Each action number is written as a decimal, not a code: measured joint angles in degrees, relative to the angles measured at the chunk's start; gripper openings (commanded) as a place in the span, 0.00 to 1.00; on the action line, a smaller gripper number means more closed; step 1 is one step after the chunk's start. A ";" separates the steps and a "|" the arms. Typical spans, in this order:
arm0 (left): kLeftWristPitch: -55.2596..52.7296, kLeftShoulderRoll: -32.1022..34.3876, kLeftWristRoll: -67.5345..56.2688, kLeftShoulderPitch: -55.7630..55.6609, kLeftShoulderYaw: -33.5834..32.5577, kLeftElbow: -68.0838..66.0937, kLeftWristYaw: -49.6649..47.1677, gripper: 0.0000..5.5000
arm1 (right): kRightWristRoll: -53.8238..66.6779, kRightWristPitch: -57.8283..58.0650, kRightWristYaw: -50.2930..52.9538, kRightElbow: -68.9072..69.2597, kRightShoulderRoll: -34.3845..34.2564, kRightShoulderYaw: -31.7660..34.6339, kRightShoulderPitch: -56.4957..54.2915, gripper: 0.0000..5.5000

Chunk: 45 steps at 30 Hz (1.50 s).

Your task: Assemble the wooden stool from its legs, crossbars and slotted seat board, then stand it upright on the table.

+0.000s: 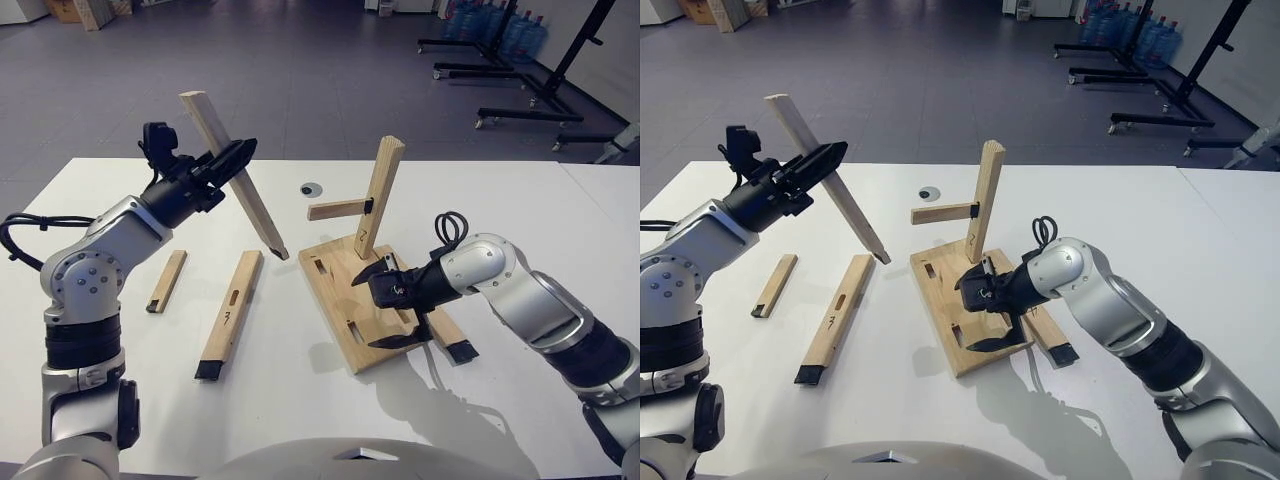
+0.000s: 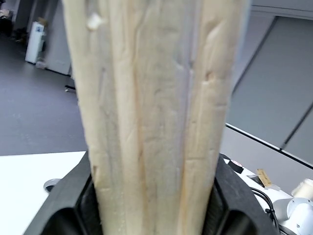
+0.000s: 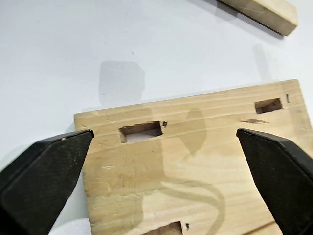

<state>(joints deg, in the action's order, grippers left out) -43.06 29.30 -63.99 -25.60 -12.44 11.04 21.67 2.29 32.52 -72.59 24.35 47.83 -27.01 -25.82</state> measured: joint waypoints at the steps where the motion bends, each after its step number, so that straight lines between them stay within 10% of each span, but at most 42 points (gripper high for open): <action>1: 0.61 -0.90 1.18 -1.01 0.72 -1.25 1.66 0.37 | 0.16 0.49 0.59 -0.74 -0.10 0.83 -0.05 0.98; 11: 5.09 -3.71 10.31 -3.45 4.94 -5.62 13.89 0.37 | 3.47 1.20 3.53 -3.47 -0.90 4.47 2.33 0.98; 29: -0.06 5.73 26.13 -2.06 4.92 2.93 3.78 0.37 | 6.25 3.76 9.33 0.95 -1.98 5.18 6.90 0.98; 45: 11.11 -9.67 16.46 3.66 -4.49 -10.09 13.94 0.37 | 6.77 4.22 9.84 -0.23 -2.38 4.60 6.67 0.98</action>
<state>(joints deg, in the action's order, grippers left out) -31.95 19.63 -47.53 -21.95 -16.93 0.95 35.61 9.07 36.74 -62.75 24.13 45.45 -22.41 -19.16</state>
